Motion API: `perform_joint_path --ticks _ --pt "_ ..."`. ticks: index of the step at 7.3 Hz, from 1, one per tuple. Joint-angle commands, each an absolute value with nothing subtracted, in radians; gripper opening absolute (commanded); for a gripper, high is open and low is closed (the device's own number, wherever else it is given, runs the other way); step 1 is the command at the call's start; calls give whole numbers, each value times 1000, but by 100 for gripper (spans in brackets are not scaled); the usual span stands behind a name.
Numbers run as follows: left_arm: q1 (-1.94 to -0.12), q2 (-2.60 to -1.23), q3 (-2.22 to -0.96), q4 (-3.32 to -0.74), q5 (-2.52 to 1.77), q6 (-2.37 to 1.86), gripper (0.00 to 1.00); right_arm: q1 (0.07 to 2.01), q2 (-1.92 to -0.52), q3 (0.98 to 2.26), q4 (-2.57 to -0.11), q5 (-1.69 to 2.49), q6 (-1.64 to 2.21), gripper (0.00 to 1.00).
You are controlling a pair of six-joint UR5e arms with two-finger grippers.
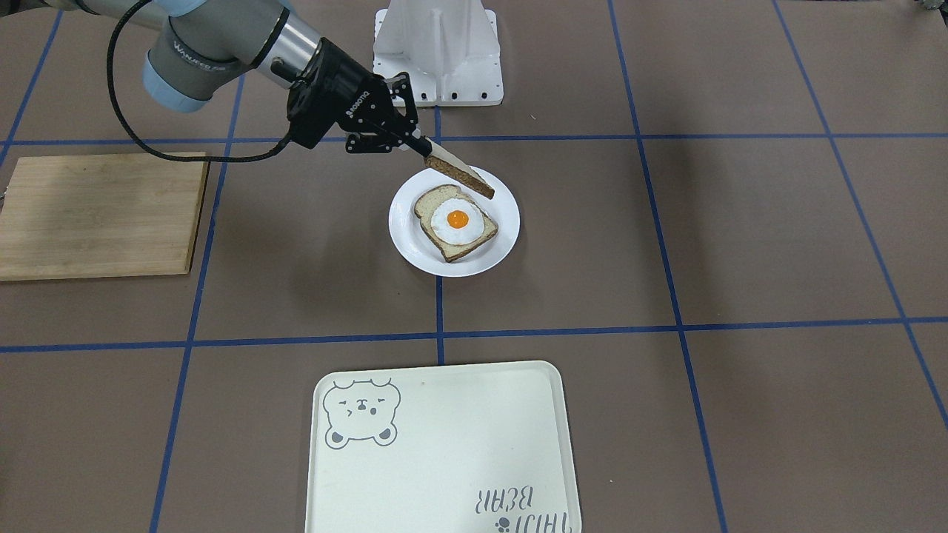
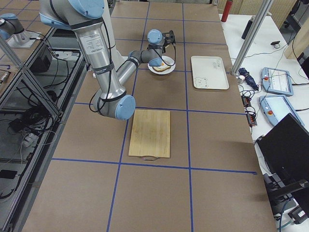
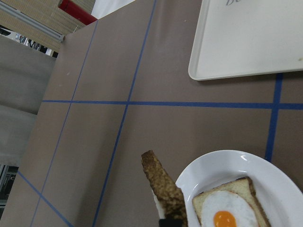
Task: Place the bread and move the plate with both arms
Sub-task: 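Lower the bread onto the egg toast and open the right gripper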
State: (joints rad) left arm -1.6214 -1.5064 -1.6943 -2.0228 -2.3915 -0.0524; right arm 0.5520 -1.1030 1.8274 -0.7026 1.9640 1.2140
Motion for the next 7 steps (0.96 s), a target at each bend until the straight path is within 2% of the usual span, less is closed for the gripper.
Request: perform_joint_path --ticks 1,7 --pt "-1621 -1502 -1692 -2023 -2391 -55 98 532 -1101 1797 -750 1979 974 0" --pt "-1621 -1496 -1690 -2023 -2390 -55 98 495 -1095 1770 -752 2020 945 0"
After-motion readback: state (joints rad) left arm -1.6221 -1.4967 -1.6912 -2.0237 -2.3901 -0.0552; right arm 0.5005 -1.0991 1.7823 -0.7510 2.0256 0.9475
